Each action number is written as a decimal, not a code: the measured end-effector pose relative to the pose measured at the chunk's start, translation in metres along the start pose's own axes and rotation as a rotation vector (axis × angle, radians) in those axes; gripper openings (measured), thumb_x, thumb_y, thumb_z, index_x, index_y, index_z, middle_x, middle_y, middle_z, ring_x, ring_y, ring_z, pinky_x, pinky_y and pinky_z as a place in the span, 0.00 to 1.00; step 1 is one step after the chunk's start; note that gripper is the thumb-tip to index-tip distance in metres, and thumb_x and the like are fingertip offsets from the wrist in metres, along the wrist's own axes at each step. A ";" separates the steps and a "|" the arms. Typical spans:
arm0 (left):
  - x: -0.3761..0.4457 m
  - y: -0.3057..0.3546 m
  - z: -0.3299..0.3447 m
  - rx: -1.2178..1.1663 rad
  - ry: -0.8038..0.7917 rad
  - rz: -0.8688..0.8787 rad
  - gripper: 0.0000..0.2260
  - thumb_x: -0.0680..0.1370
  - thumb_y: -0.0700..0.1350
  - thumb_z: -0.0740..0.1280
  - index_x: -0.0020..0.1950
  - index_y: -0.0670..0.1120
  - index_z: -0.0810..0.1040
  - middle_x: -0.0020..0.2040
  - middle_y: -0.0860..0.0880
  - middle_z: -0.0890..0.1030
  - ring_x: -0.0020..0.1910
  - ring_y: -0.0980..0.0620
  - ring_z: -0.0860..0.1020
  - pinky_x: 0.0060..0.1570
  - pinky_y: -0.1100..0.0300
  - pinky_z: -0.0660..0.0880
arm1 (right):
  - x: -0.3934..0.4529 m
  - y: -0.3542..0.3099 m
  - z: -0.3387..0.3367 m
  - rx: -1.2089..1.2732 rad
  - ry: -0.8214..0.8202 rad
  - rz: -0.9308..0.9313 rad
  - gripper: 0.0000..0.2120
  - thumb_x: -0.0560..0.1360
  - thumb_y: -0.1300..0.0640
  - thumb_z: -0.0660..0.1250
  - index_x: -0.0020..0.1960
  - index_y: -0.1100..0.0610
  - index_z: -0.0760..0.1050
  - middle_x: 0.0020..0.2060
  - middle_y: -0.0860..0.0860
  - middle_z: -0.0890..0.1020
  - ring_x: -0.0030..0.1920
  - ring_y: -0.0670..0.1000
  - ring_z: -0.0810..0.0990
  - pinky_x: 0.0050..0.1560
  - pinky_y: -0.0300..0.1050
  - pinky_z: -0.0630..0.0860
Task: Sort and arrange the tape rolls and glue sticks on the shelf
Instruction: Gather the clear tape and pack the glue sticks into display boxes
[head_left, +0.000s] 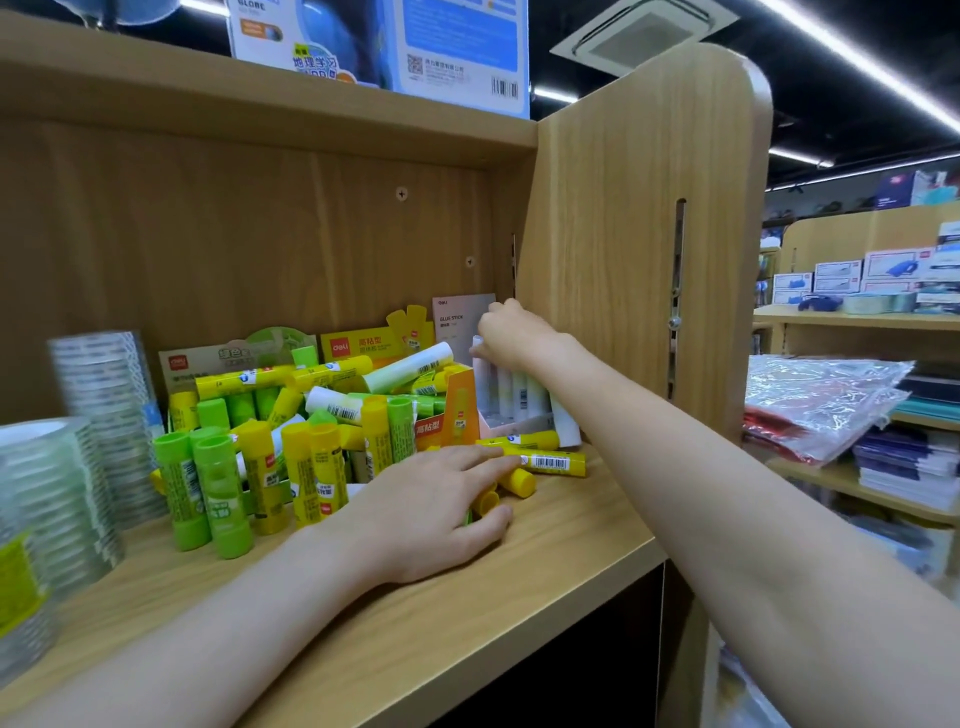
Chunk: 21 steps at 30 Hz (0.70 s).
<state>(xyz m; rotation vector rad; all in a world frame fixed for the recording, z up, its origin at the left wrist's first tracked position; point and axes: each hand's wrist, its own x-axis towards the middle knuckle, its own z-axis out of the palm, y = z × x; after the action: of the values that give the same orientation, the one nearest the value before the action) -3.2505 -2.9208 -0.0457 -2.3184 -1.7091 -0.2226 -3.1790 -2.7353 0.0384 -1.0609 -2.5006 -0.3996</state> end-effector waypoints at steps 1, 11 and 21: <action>0.000 0.000 0.000 -0.001 0.000 -0.001 0.30 0.73 0.63 0.44 0.75 0.57 0.54 0.75 0.57 0.58 0.73 0.59 0.57 0.69 0.65 0.55 | 0.000 -0.002 0.000 -0.024 0.044 -0.008 0.16 0.80 0.55 0.57 0.62 0.65 0.72 0.60 0.61 0.72 0.63 0.60 0.67 0.57 0.52 0.69; 0.000 -0.001 0.001 0.010 0.017 0.005 0.35 0.70 0.66 0.40 0.75 0.56 0.56 0.75 0.57 0.59 0.72 0.58 0.58 0.69 0.63 0.58 | 0.002 -0.005 -0.004 0.127 0.000 -0.002 0.12 0.74 0.64 0.66 0.56 0.66 0.74 0.54 0.60 0.77 0.52 0.59 0.77 0.48 0.47 0.75; -0.001 0.000 0.000 0.011 0.005 0.002 0.32 0.72 0.64 0.41 0.75 0.57 0.55 0.75 0.57 0.58 0.73 0.59 0.57 0.68 0.65 0.55 | -0.017 0.011 -0.036 0.559 0.212 -0.034 0.11 0.68 0.63 0.70 0.49 0.59 0.73 0.44 0.51 0.75 0.43 0.49 0.73 0.37 0.35 0.70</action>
<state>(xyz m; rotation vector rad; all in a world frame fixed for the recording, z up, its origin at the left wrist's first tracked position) -3.2505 -2.9214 -0.0456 -2.3093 -1.7017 -0.2182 -3.1509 -2.7533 0.0636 -0.7091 -2.2395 0.1707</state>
